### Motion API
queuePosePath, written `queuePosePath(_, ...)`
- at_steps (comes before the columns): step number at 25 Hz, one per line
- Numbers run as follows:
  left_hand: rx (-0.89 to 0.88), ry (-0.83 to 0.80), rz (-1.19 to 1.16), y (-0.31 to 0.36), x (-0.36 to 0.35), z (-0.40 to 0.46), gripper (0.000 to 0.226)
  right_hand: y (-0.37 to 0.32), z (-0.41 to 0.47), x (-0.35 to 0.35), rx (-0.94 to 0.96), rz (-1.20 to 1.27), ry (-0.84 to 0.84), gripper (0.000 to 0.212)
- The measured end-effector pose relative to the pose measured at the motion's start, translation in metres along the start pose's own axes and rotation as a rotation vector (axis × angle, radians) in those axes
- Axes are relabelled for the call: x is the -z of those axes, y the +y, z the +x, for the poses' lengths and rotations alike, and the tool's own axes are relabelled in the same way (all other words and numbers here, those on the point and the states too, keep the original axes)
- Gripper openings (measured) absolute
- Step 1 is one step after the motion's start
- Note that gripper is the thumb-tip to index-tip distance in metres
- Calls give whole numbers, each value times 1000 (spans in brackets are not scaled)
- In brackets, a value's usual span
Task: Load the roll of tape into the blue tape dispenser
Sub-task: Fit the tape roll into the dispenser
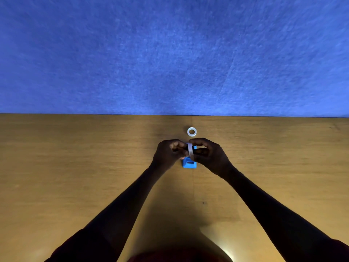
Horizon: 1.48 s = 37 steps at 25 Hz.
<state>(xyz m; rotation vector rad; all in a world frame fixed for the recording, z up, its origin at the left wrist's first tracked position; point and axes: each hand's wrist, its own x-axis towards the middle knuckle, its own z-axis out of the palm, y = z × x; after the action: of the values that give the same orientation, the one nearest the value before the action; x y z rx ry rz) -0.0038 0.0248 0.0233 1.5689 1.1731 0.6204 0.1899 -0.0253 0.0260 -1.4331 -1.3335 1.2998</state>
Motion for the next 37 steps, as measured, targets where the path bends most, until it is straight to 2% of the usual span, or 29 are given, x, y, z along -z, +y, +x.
queuePosePath(12, -43, 5, 53, 8, -2, 0, 19, 5, 4, 3, -25, 80, 11, 46)
queuePosePath(26, -46, -3, 58, 10, 0, 0, 23, 6, 6, 2, -41, 21, 14, 50)
queuePosePath(33, -61, -31, 50, 1, 0, 0, 40, 3, 5, 4, -38, -3, 55, 52)
queuePosePath(37, -143, -65, 205, 1, 1, 0, 72, 3, 5, 6, -56, 11, 61, 58)
